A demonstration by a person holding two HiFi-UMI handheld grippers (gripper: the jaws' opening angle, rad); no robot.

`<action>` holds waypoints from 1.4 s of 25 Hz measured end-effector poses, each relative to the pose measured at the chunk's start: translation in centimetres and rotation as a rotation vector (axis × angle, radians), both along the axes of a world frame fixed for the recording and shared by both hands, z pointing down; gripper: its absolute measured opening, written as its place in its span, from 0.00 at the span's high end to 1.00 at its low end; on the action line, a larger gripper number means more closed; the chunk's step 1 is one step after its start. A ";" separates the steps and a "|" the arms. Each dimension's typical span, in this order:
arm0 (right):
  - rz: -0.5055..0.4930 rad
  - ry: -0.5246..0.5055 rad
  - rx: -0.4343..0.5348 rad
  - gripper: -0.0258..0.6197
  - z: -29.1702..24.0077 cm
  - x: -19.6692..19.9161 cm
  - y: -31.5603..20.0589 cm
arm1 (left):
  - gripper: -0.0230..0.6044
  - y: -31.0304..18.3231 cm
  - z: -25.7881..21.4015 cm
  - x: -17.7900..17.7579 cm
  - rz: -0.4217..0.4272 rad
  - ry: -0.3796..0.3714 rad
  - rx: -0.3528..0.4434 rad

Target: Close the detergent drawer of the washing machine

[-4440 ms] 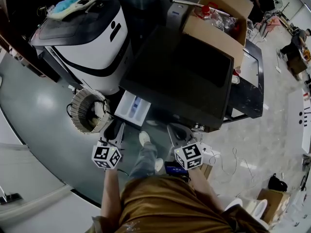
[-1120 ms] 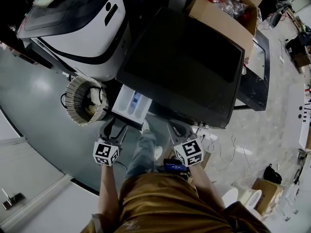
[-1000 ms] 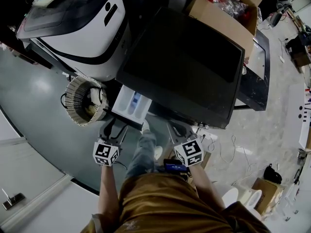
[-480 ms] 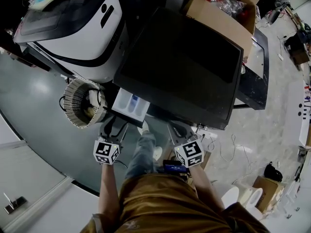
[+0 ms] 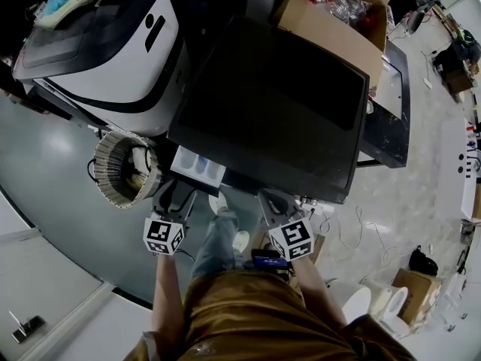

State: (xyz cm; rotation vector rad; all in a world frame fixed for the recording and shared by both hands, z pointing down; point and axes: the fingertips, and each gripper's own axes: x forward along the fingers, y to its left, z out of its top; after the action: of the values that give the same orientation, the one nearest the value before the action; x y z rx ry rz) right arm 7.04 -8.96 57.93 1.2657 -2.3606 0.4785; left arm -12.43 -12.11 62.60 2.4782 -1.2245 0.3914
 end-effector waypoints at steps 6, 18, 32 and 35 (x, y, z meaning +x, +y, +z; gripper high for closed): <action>0.006 0.005 0.001 0.94 0.3 0.2 -0.7 | 0.56 -1.4 0.1 0.6 0.007 0.012 0.005; 0.058 -0.045 0.024 0.94 -0.5 0.8 -2.8 | 0.56 -4.7 0.0 1.7 0.035 0.026 0.014; 0.075 -0.006 0.006 0.94 -0.4 1.9 -3.6 | 0.57 -7.6 0.0 3.0 0.050 0.049 0.003; 0.071 -0.002 0.009 0.94 -0.7 1.7 -3.2 | 0.57 -7.4 -0.3 3.1 0.052 0.063 -0.007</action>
State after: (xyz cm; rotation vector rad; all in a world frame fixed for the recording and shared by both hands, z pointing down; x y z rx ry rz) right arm 8.72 -12.13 57.21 1.3578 -2.3280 0.4914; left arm -9.38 -19.48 62.30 2.5007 -1.1336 0.3278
